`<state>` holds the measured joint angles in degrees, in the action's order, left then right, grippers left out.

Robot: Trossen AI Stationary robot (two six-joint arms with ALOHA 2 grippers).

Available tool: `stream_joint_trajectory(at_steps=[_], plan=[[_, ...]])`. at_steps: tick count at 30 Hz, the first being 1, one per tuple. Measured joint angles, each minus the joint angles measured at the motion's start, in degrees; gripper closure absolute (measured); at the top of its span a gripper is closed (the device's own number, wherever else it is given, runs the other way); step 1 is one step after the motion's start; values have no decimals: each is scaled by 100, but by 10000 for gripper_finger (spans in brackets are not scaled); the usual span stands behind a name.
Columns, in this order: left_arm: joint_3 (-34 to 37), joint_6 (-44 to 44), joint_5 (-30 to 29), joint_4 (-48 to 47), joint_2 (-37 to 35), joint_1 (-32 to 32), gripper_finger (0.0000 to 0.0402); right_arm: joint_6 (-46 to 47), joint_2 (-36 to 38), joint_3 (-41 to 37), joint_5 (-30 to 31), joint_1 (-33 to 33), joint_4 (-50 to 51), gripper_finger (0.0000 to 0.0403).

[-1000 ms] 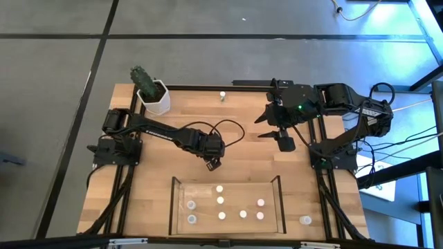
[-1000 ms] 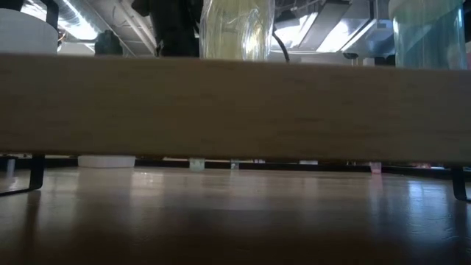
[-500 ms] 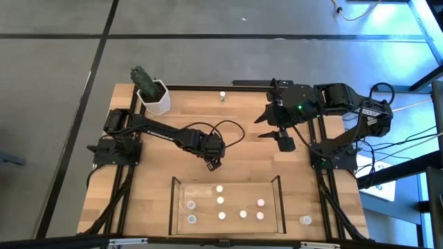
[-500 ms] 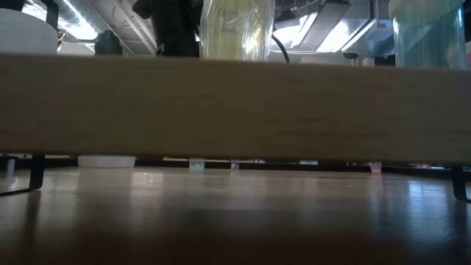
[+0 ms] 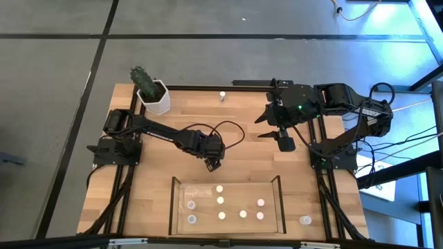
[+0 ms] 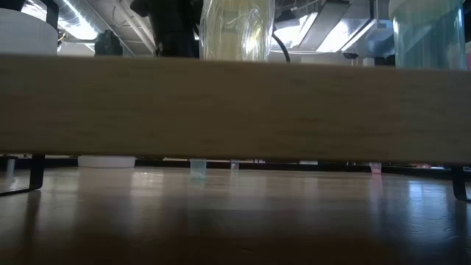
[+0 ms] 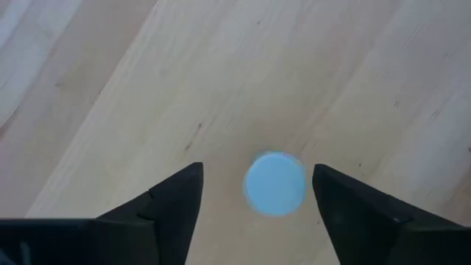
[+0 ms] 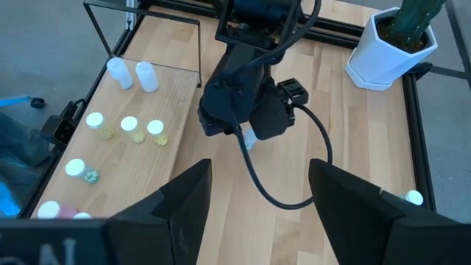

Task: Pick and place medicine bottles onto shelf by color
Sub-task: Put the bottom blue pill bottle on the shelf aligned with the other blue pill bottle

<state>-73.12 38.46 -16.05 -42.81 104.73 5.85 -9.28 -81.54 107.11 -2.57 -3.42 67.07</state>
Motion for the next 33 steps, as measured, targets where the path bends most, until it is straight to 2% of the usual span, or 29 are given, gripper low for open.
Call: stream_joint_trajectory(at_steps=[8,15,24,33], plan=[[-139,-4,163,-39,-98,-3,144,0,0,0,0,2,0,173],[-954,-397,128,-700,-138,21,146,0,0,0,0,2,0,173],[-2289,-429,-933,-2120,-446,451,146,0,0,0,-1,2,0,173],[-2455,132,-1303,-2214,-1075,1237,146,0,0,0,0,1,0,173]])
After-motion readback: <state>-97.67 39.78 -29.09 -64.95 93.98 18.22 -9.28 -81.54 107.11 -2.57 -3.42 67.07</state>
